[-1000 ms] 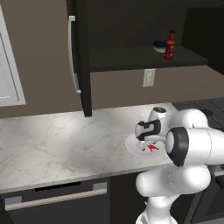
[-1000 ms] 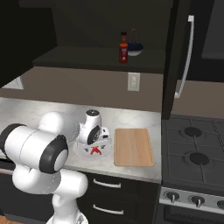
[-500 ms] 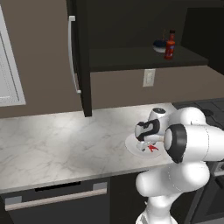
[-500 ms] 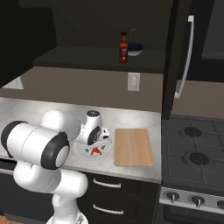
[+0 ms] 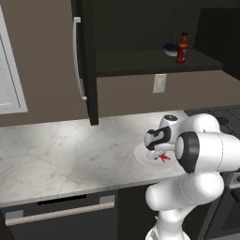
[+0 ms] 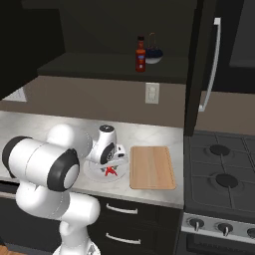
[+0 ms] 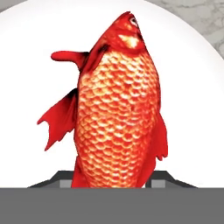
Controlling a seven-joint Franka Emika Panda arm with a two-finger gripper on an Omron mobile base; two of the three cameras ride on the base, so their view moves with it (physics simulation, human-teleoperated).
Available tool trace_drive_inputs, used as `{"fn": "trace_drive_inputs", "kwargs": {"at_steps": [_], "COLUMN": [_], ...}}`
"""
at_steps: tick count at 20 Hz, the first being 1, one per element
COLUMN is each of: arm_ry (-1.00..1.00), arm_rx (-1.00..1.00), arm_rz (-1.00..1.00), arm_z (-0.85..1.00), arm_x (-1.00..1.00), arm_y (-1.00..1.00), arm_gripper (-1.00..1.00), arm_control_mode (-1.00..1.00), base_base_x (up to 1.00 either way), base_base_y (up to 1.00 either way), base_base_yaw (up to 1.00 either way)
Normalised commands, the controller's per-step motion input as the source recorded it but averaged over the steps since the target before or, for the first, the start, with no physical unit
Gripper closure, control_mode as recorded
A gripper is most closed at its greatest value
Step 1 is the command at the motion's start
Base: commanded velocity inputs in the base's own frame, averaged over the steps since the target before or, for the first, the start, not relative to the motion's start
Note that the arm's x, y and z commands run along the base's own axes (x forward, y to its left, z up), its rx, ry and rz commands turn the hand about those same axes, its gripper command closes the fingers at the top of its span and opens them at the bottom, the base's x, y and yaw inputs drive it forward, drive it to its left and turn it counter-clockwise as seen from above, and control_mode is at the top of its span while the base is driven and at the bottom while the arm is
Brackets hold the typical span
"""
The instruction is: Pick the fish from the plate and place it on the cutting board. Then pick the condiment bottle from the cabinet and place it next to the cutting board.
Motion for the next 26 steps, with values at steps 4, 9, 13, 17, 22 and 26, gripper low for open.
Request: {"fn": "trace_drive_inputs", "kwargs": {"at_steps": [4, 9, 13, 17, 22, 26], "arm_ry": [0.00, 0.00, 0.00, 0.00, 0.00, 0.00], "arm_rx": [0.00, 0.00, 0.00, 0.00, 0.00, 0.00], "arm_rz": [0.00, 0.00, 0.00, 0.00, 0.00, 0.00], "arm_z": [-0.03, 0.00, 0.01, 0.14, 0.19, 0.19], "arm_x": [0.00, 0.00, 0.00, 0.00, 0.00, 0.00], "arm_y": [0.00, 0.00, 0.00, -0.03, -0.10, -0.16], "arm_gripper": [1.00, 1.00, 1.00, 1.00, 1.00, 1.00], "arm_control_mode": [-1.00, -1.00, -1.00, -1.00, -1.00, -1.00], "base_base_x": [0.00, 0.00, 0.00, 0.00, 0.00, 0.00], "base_base_y": [0.00, 0.00, 0.00, 0.00, 0.00, 0.00], "base_base_yaw": [0.00, 0.00, 0.00, 0.00, 0.00, 0.00]}}
